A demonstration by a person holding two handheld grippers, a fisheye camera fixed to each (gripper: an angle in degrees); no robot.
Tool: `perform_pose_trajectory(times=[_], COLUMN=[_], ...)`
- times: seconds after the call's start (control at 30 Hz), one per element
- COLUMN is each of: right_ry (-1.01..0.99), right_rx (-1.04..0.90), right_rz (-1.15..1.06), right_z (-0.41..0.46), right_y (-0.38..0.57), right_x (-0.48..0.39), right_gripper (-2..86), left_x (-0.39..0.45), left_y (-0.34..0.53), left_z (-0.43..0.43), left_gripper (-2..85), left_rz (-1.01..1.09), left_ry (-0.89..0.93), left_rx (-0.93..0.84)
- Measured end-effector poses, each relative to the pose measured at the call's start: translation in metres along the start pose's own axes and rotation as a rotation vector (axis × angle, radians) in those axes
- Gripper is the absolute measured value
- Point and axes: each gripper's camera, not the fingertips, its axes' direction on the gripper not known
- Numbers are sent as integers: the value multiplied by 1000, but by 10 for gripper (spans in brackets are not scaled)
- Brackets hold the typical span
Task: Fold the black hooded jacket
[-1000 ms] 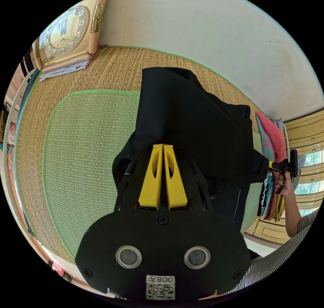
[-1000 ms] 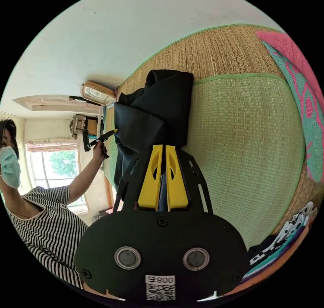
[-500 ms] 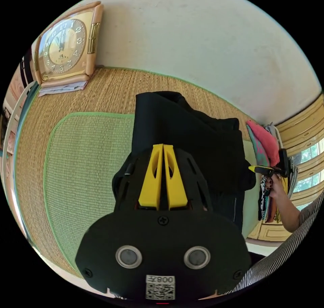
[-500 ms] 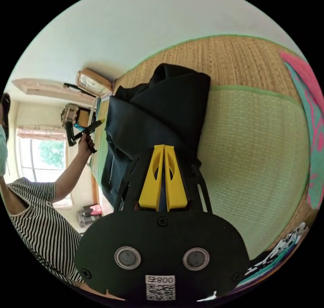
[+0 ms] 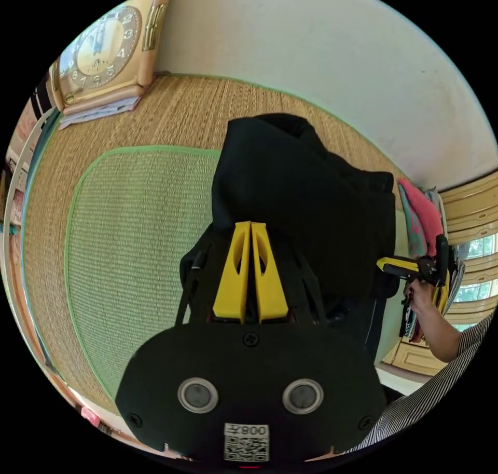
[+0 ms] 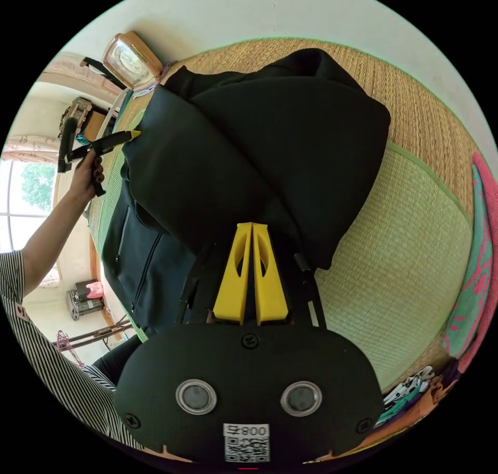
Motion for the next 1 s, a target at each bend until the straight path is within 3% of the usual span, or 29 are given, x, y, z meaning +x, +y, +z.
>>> perform_pose_trajectory(times=[0.07,0.2,0.27,0.37,0.47,0.57,0.7,0.87,1.0], right_ry=[-18,1,7,4,33,6,-196,-325,-419], right_rx=[-4,50,96,68,9,110,138,-32,-191], right_rz=[13,17,22,19,28,48,119,241,392], right_z=[5,6,5,17,36,25,24,53,85], right_y=[3,21,31,40,48,68,118,200,273], right_x=[1,-2,-4,-5,1,8,26,42,51], right_gripper=[1,0,0,0,0,1,3,10,42], left_x=[-17,-5,8,8,-15,-41,-91,-153,-177], left_y=[7,25,36,46,57,87,148,250,291], left_z=[-10,-26,-5,40,31,3,-17,-23,-8], left_gripper=[1,1,2,2,4,9,28,98,124], left_rz=[-87,16,111,125,16,-35,-198,-418,-492], left_ry=[89,175,288,180,313,340,335,153,148], left_rx=[81,172,87,-117,-23,86,61,-179,-327])
